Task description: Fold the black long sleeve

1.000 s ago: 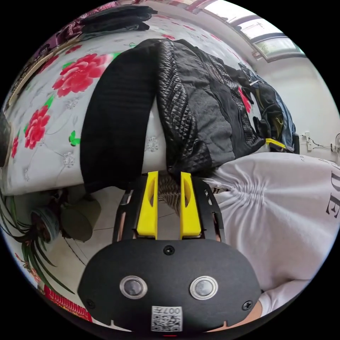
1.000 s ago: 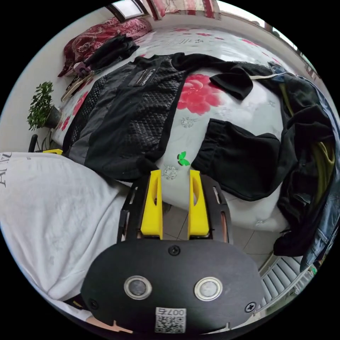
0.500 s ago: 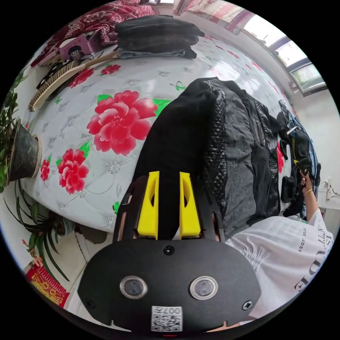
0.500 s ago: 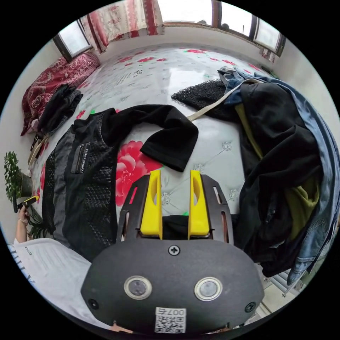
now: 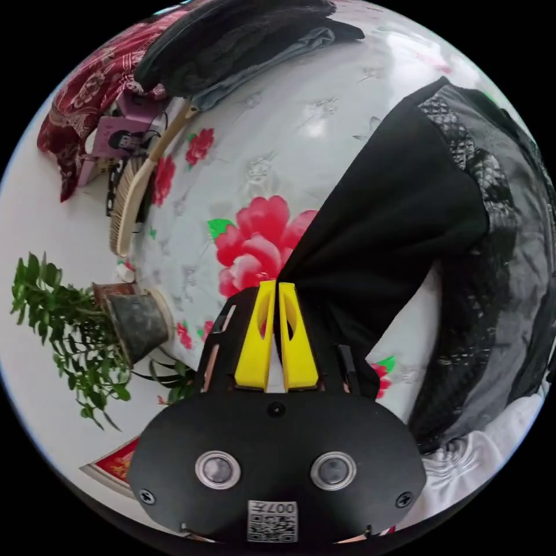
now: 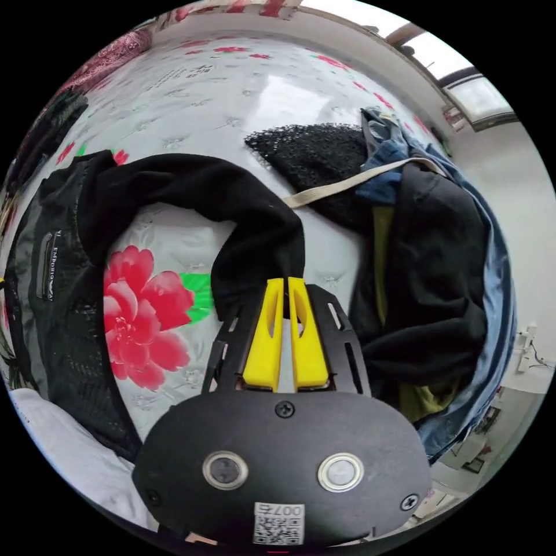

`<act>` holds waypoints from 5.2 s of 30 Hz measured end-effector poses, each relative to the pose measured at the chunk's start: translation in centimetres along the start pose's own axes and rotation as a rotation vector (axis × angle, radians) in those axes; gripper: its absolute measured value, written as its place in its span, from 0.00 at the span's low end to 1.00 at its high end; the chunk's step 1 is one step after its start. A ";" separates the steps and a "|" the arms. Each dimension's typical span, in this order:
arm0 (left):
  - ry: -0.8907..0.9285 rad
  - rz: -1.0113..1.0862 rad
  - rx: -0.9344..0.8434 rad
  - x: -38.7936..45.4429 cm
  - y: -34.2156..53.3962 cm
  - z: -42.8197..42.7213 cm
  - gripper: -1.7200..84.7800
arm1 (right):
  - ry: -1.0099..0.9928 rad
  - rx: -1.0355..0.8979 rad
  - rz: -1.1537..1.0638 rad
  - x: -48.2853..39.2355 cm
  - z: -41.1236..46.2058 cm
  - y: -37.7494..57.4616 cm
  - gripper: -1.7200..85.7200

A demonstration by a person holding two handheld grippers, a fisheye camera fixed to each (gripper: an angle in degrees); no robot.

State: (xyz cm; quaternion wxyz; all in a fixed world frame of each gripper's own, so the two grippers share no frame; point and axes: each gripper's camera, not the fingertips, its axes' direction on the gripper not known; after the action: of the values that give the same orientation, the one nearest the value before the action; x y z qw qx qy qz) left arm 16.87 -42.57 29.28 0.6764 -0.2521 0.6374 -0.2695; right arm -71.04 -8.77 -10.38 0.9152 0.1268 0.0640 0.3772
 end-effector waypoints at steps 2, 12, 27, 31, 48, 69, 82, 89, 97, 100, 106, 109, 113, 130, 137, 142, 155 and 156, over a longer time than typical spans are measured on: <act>-0.137 0.033 -0.048 -2.7 -1.3 1.1 0.03 | 0.223 -0.013 0.074 5.2 -1.1 0.5 0.03; 0.222 -0.213 0.045 -11.7 -0.6 -0.2 0.10 | 0.152 0.052 0.263 12.8 -6.2 3.8 0.02; 0.297 0.138 0.269 -0.7 -4.2 -3.9 0.09 | -0.398 0.211 -0.431 -19.4 -0.7 -8.1 0.04; 0.196 0.134 0.326 0.2 -6.3 -2.1 0.05 | -0.283 0.241 -0.505 -21.5 1.3 -9.0 0.03; 0.309 -0.285 0.513 -8.1 15.1 -2.1 0.09 | -0.463 0.428 -0.258 -13.8 -3.7 3.2 0.02; 0.150 -0.445 0.354 -18.2 36.4 3.1 0.01 | -0.611 0.244 -0.420 -19.2 -5.8 24.1 0.02; 0.272 -0.551 0.785 -29.3 41.6 -5.4 0.01 | -0.629 0.087 -0.519 -27.4 -4.2 29.6 0.03; 0.318 -0.039 1.232 -20.4 40.5 -19.6 0.01 | -0.673 0.146 -0.318 -28.1 -5.5 31.9 0.04; 0.777 0.976 1.236 6.3 40.7 -27.6 0.11 | -0.604 0.199 0.128 -17.9 -4.6 36.8 0.06; 0.759 1.031 1.080 12.0 41.0 -22.9 0.13 | -0.611 0.186 0.244 -14.0 -3.2 38.3 0.07; 0.466 0.867 0.763 13.9 38.4 -13.3 0.11 | -0.651 0.208 0.298 -9.7 -1.5 36.6 0.09; 0.362 0.744 0.724 12.8 34.5 -12.0 0.10 | -0.630 0.216 0.241 -9.9 -1.7 33.8 0.10; 0.333 0.574 0.720 12.0 26.3 -12.6 0.09 | -0.567 0.150 0.227 -10.8 -0.3 30.8 0.10; 0.233 0.491 0.446 20.4 5.9 -5.4 0.03 | -0.651 0.247 -0.160 -7.9 -6.4 33.0 0.03; 0.341 0.403 0.568 14.8 9.7 -6.4 0.08 | -0.813 0.070 -0.011 -5.7 -2.0 32.9 0.08; 0.390 0.408 0.581 13.4 12.0 -4.0 0.08 | -0.690 0.190 0.227 0.1 -2.0 30.7 0.10; 0.108 0.454 0.492 19.3 -2.1 -4.0 0.01 | -0.581 0.127 0.109 1.8 -3.1 26.9 0.02; 0.147 0.421 0.476 18.8 -2.6 -3.8 0.01 | -0.591 0.132 0.118 2.2 -3.2 27.0 0.02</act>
State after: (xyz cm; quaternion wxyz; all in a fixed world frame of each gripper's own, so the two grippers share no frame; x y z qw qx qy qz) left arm 13.72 -57.30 17.19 0.7095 0.0707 0.6417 -0.2825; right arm -88.35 11.84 -5.95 0.8605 0.2937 -0.1880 0.3715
